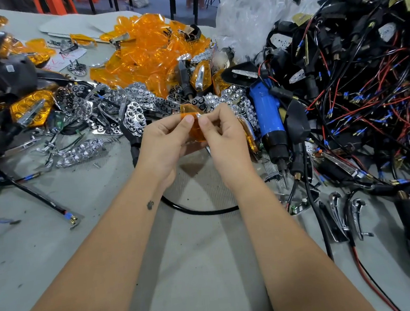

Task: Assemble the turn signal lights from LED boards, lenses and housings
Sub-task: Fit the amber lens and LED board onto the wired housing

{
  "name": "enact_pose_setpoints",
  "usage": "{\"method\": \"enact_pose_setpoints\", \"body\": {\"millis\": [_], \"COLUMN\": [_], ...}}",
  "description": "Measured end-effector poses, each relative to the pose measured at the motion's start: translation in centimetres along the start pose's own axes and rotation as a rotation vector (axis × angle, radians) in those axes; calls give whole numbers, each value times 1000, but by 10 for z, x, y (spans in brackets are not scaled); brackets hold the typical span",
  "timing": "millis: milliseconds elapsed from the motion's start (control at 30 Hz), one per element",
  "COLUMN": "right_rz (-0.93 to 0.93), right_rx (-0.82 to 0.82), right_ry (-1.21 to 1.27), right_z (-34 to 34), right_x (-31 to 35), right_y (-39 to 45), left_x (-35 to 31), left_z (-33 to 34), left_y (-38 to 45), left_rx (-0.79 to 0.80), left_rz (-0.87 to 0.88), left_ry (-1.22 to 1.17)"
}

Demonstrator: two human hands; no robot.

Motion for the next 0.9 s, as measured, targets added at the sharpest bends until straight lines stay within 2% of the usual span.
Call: {"method": "enact_pose_setpoints", "body": {"millis": [100, 400, 633, 767, 900], "right_rz": [-6, -51, -94, -53, 36], "right_rx": [-15, -131, -209, -190, -99], "right_ry": [-45, -48, -76, -53, 65], "right_z": [1, -3, -5, -7, -6], "right_x": [4, 9, 12, 11, 8], "right_y": [-3, -2, -2, -2, -1], "left_x": [1, -4, -5, -6, -7], "left_z": [2, 0, -1, -4, -4], "left_y": [1, 7, 6, 8, 8], "left_rx": [-59, -88, 14, 1, 36], "left_rz": [-31, -43, 14, 6, -5], "left_ry": [-62, -208, -190, -220, -256]}}
Point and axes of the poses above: each hand's wrist, its own y-axis towards the middle knuckle, its own z-axis out of the palm, x = y × z, the point moved 2 cm from there along y, towards the middle knuckle, and after that the axes turned 14 degrees about -y, right-handed, at the moved point
